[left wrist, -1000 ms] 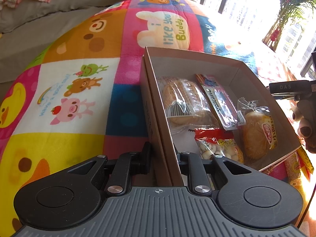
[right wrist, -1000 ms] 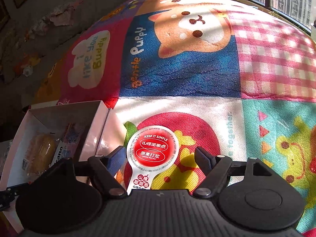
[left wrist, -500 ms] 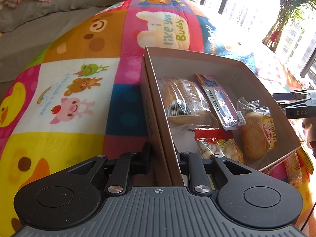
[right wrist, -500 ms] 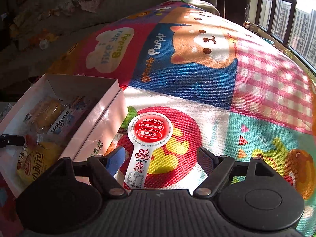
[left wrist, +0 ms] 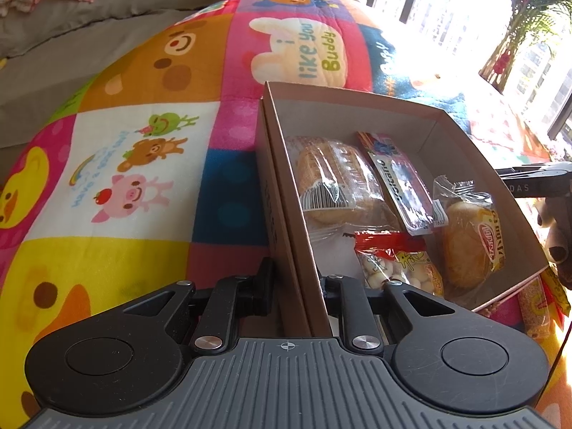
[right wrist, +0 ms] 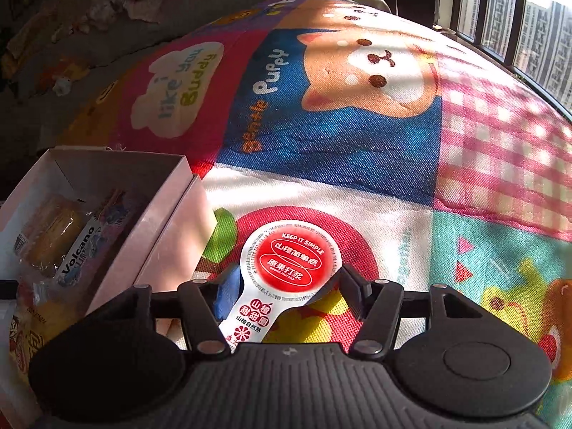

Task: Organize objects
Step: 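Lift the red candy and carry it toward the box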

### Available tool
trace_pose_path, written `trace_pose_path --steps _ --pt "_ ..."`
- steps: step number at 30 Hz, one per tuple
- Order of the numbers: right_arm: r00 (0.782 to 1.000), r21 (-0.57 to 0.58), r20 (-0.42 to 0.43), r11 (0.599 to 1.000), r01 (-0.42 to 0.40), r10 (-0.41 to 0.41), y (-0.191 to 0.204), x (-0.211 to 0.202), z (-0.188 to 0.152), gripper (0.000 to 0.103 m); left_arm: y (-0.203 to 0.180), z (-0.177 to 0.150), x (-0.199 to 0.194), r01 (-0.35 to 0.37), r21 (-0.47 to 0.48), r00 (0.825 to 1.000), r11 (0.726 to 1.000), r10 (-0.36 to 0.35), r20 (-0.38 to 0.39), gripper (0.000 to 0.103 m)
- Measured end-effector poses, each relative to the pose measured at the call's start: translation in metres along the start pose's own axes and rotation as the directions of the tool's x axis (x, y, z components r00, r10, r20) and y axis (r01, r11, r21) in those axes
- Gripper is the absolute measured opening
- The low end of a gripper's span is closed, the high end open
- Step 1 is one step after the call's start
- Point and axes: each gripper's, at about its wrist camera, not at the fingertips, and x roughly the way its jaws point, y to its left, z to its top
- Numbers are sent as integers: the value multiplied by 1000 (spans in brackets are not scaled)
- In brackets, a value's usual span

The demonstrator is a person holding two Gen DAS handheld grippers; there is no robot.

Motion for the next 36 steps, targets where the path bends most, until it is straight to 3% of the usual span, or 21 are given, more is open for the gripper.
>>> trace_pose_path --steps 5,12,21,26,31,36 --pt "997 -40 3 996 78 -78 14 -7 -9 61 0 -1 -1 -1 -1 1000 1000 1 1 20" --pt "995 37 12 995 97 -98 11 -11 -8 61 0 0 -1 -2 2 1000 1000 2 -2 20" --pt "992 94 43 989 114 -119 27 -113 -49 61 -1 -1 -1 -4 6 1000 1000 4 3 20" --pt "994 65 52 993 97 -101 62 -174 -84 61 -1 0 -1 -5 6 1000 1000 5 8 20" --pt "996 12 67 998 65 -65 100 -204 -104 61 -3 -1 -2 -15 20 1000 1000 15 10 20" --pt "994 -42 97 998 46 -42 127 -215 -97 61 -3 -1 -2 -15 21 1000 1000 15 12 20"
